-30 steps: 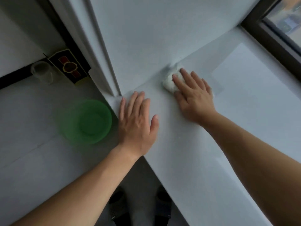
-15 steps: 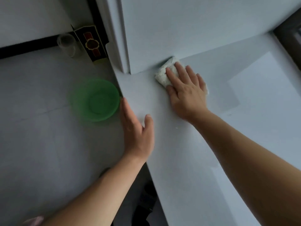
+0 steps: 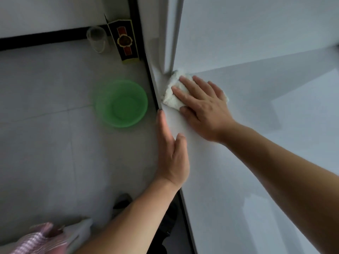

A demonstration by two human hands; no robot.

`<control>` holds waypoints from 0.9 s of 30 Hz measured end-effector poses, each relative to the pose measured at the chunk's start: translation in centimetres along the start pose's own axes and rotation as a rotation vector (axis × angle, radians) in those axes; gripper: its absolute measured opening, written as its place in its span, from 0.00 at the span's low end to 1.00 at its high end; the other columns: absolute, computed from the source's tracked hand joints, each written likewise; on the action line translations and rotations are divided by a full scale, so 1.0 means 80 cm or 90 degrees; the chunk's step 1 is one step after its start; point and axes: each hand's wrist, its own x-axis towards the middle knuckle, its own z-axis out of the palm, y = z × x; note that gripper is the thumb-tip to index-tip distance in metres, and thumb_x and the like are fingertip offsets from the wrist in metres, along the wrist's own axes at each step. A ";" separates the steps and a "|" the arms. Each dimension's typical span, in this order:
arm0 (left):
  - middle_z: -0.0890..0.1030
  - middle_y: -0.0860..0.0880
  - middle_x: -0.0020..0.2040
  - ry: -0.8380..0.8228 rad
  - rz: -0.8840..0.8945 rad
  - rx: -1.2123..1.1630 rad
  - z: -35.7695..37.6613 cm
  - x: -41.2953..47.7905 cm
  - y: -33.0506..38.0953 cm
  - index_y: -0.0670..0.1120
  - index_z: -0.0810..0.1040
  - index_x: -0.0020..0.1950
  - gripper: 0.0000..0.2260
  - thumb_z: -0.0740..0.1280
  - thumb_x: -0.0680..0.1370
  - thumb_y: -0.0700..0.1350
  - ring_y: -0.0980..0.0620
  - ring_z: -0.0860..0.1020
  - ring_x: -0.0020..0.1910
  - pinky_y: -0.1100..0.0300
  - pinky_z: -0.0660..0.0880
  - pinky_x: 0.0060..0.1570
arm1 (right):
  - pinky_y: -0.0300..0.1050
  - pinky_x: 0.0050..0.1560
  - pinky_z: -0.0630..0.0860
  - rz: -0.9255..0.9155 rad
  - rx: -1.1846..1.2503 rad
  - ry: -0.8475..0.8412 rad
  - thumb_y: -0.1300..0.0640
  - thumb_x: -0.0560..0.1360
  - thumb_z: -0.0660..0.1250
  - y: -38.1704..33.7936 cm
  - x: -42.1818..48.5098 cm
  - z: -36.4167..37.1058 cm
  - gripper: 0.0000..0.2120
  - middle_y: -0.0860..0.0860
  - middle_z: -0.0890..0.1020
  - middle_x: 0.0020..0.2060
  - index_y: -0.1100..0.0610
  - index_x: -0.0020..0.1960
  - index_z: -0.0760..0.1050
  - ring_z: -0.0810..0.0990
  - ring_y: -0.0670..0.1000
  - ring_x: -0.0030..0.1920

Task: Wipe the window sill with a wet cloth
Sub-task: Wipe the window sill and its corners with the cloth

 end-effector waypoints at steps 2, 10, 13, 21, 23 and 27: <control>0.47 0.52 0.81 -0.008 0.020 0.016 -0.001 -0.012 -0.006 0.44 0.46 0.80 0.33 0.52 0.77 0.51 0.63 0.47 0.78 0.57 0.49 0.78 | 0.59 0.74 0.54 -0.038 -0.009 -0.007 0.44 0.82 0.51 0.001 -0.016 0.000 0.24 0.48 0.59 0.79 0.43 0.78 0.60 0.56 0.58 0.78; 0.45 0.52 0.81 -0.018 0.053 0.089 -0.002 -0.024 -0.017 0.45 0.43 0.80 0.33 0.54 0.81 0.54 0.62 0.45 0.78 0.58 0.49 0.77 | 0.60 0.74 0.54 -0.055 0.008 -0.029 0.44 0.82 0.52 -0.004 0.008 -0.005 0.24 0.47 0.59 0.79 0.41 0.77 0.60 0.56 0.57 0.78; 0.47 0.50 0.81 -0.007 0.050 0.109 -0.003 -0.021 -0.017 0.44 0.45 0.80 0.34 0.57 0.80 0.53 0.60 0.47 0.79 0.61 0.49 0.77 | 0.60 0.75 0.53 -0.054 0.008 -0.020 0.44 0.82 0.53 -0.007 0.001 -0.002 0.24 0.48 0.59 0.79 0.42 0.77 0.60 0.56 0.58 0.78; 0.51 0.50 0.81 0.002 0.011 0.032 -0.008 -0.024 -0.009 0.44 0.48 0.81 0.36 0.52 0.78 0.61 0.59 0.51 0.78 0.48 0.54 0.77 | 0.62 0.73 0.57 -0.113 0.010 -0.051 0.48 0.82 0.56 0.011 -0.105 -0.011 0.23 0.48 0.57 0.79 0.42 0.77 0.61 0.54 0.57 0.79; 0.54 0.48 0.80 0.019 0.006 0.009 -0.004 -0.021 -0.007 0.44 0.49 0.80 0.36 0.54 0.78 0.61 0.56 0.54 0.78 0.46 0.56 0.76 | 0.63 0.73 0.57 -0.128 0.018 -0.053 0.48 0.82 0.57 0.000 -0.117 -0.008 0.24 0.47 0.57 0.79 0.42 0.77 0.60 0.53 0.57 0.79; 0.54 0.48 0.80 0.018 0.011 0.010 -0.003 -0.022 -0.011 0.44 0.49 0.80 0.37 0.55 0.77 0.61 0.56 0.54 0.78 0.46 0.56 0.76 | 0.61 0.75 0.55 -0.138 0.041 -0.078 0.47 0.83 0.55 -0.009 -0.132 -0.006 0.22 0.46 0.57 0.79 0.41 0.77 0.61 0.52 0.55 0.79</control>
